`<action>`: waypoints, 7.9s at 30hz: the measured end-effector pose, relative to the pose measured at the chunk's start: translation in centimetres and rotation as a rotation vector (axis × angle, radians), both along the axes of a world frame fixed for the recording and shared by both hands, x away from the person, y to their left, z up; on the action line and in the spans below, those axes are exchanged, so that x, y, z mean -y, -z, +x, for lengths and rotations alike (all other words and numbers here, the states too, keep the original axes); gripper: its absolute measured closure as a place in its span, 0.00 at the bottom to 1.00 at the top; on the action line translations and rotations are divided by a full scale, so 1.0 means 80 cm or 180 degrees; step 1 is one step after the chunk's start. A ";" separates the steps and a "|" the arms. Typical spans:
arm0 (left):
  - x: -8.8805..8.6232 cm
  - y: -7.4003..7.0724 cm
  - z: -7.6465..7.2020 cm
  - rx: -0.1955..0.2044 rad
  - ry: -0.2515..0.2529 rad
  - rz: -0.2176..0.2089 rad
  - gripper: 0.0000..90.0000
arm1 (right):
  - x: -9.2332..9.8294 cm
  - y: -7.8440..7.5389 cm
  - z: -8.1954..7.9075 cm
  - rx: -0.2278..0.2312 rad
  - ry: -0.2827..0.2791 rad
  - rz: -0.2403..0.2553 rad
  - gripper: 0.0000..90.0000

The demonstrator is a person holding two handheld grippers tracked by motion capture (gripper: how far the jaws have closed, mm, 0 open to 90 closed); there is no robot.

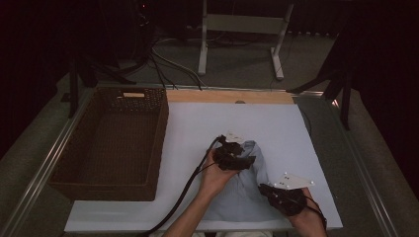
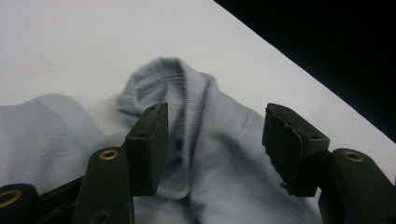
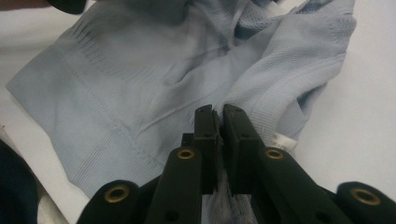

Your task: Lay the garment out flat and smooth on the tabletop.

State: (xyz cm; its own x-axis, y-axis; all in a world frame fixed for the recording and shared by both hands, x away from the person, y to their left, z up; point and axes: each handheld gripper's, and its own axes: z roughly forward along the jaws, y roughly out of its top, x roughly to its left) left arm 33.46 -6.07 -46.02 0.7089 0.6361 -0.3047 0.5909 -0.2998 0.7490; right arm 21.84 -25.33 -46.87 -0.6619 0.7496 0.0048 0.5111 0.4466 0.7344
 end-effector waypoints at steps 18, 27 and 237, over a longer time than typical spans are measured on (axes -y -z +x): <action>0.021 0.013 -0.012 -0.0078 0.0123 0.0415 0.94 | 0.012 -0.008 0.000 0.0025 -0.0004 0.0154 0.64; 0.005 0.014 -0.027 -0.0013 0.0150 0.0343 0.94 | 0.030 -0.028 0.014 0.0105 0.0242 0.0401 0.48; -0.115 0.025 -0.076 0.0296 -0.0274 -0.0033 0.47 | 0.031 -0.074 0.103 0.0525 0.0948 0.0639 1.00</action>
State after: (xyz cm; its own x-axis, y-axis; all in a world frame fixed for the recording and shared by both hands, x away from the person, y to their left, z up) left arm 27.40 3.11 -47.98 0.6774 0.6929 -0.2470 0.5418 -0.2429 0.8046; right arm 30.08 -27.83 -40.94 -0.4198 0.9038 0.0827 0.4643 0.1356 0.8752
